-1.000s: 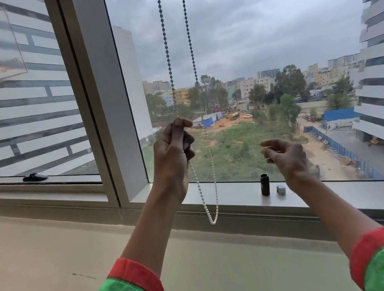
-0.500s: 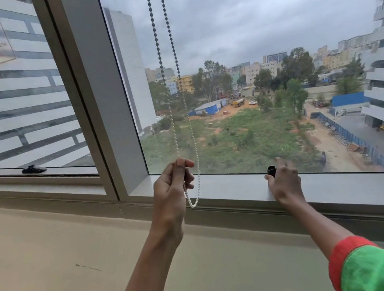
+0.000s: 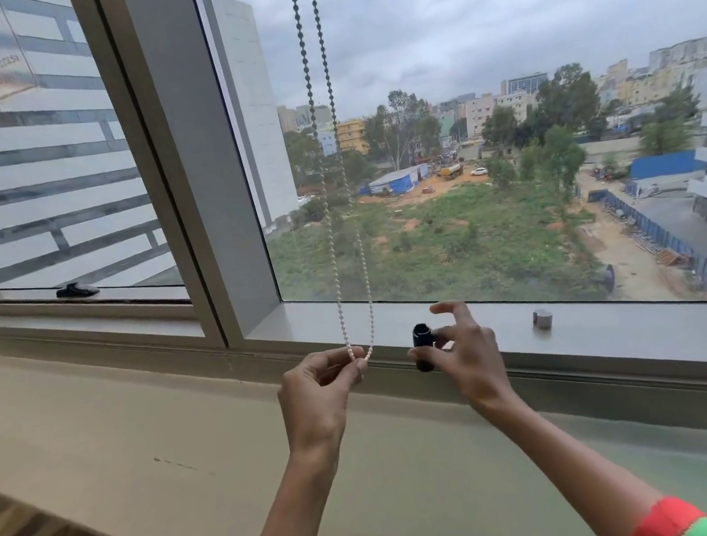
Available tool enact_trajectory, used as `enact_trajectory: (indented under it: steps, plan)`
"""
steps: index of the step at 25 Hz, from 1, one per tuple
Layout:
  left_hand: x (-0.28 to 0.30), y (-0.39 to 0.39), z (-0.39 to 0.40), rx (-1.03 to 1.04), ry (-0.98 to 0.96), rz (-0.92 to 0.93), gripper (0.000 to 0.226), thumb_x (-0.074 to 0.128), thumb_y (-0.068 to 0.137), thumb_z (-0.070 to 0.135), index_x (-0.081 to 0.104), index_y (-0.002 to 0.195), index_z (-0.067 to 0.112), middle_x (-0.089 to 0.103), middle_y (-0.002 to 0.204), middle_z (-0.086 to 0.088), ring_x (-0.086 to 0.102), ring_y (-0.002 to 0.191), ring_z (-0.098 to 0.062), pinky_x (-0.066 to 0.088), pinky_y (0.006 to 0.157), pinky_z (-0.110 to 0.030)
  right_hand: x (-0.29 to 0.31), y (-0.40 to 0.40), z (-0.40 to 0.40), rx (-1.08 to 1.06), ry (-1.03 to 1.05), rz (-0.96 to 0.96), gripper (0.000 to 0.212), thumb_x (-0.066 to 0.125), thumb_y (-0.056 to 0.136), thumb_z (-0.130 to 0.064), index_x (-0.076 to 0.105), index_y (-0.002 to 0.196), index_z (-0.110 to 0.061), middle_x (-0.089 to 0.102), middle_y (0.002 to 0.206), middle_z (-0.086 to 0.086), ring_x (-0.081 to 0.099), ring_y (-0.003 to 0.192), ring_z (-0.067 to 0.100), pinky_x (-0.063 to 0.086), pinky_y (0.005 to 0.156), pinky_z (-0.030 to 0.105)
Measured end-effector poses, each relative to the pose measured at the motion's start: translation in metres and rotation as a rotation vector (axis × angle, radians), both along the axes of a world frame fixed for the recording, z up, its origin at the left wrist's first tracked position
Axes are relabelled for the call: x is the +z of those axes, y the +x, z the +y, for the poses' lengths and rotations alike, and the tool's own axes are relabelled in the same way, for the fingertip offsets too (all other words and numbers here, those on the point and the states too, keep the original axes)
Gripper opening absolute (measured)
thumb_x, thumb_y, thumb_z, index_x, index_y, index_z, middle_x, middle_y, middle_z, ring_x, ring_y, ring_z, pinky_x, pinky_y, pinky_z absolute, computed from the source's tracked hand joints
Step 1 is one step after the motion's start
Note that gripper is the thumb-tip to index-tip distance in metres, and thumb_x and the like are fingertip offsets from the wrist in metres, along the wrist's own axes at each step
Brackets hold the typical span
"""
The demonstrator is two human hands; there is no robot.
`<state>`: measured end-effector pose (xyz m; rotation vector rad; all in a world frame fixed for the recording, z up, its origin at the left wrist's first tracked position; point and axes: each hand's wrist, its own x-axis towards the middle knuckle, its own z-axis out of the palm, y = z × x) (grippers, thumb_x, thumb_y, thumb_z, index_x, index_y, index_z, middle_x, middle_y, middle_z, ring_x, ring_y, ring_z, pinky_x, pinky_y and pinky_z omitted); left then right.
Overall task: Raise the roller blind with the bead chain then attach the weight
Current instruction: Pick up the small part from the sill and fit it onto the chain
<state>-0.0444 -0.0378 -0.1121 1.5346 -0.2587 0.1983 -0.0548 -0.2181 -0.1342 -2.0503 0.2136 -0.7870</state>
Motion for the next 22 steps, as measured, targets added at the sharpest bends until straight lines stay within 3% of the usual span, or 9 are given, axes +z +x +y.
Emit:
enact_trajectory:
  steps: [4,8,12,16,19,22]
  plan:
    - [-0.004,-0.011,0.0,-0.05,-0.11,0.039,0.012,0.074,0.072,-0.002,0.074,0.083,0.003,0.075,0.08,-0.009,0.07,0.069,-0.012,0.053,0.067,-0.016,-0.002,-0.013,0.037,0.115,0.036,0.045,0.07,0.084,0.064,-0.016,0.045,0.122,-0.016,0.076,0.083,0.007,0.07,0.075,0.018,0.055,0.079,0.039]
    - [-0.003,-0.024,0.004,-0.06,-0.166,0.032,0.011,0.074,0.073,-0.001,0.075,0.082,0.005,0.075,0.084,-0.009,0.072,0.069,-0.013,0.053,0.067,-0.016,0.001,-0.023,0.049,0.131,0.055,0.083,0.079,0.085,0.062,-0.015,0.041,0.128,-0.017,0.076,0.087,0.01,0.072,0.075,0.02,0.056,0.079,0.038]
    - [-0.002,-0.034,0.005,-0.046,-0.196,0.025,0.011,0.074,0.073,0.0,0.074,0.083,0.004,0.075,0.089,-0.011,0.072,0.072,-0.015,0.054,0.071,-0.018,0.002,-0.034,0.053,0.121,0.098,0.091,0.084,0.085,0.06,-0.015,0.04,0.13,-0.018,0.074,0.086,0.01,0.071,0.077,0.023,0.057,0.079,0.047]
    - [-0.005,-0.042,0.005,-0.073,-0.185,0.043,0.01,0.075,0.073,0.002,0.075,0.08,0.009,0.076,0.084,-0.01,0.073,0.078,-0.021,0.055,0.074,-0.022,0.004,-0.046,0.055,0.17,0.1,0.066,0.087,0.085,0.063,-0.015,0.037,0.135,-0.019,0.072,0.074,-0.001,0.071,0.06,0.011,0.06,0.072,0.04]
    - [-0.005,-0.046,0.004,-0.111,-0.198,0.042,0.011,0.075,0.073,0.001,0.075,0.08,0.009,0.076,0.077,-0.002,0.071,0.069,-0.015,0.053,0.067,-0.019,0.009,-0.052,0.055,0.17,0.133,0.032,0.09,0.083,0.066,-0.014,0.031,0.141,-0.018,0.075,0.078,0.007,0.072,0.062,0.014,0.06,0.073,0.042]
    - [-0.007,-0.048,0.003,-0.116,-0.158,0.022,0.019,0.078,0.07,0.005,0.074,0.086,0.014,0.069,0.07,0.005,0.063,0.066,-0.008,0.051,0.067,-0.017,0.015,-0.059,0.055,0.177,0.138,-0.005,0.093,0.082,0.069,-0.013,0.026,0.143,-0.019,0.073,0.073,0.002,0.071,0.059,0.01,0.061,0.066,0.03]
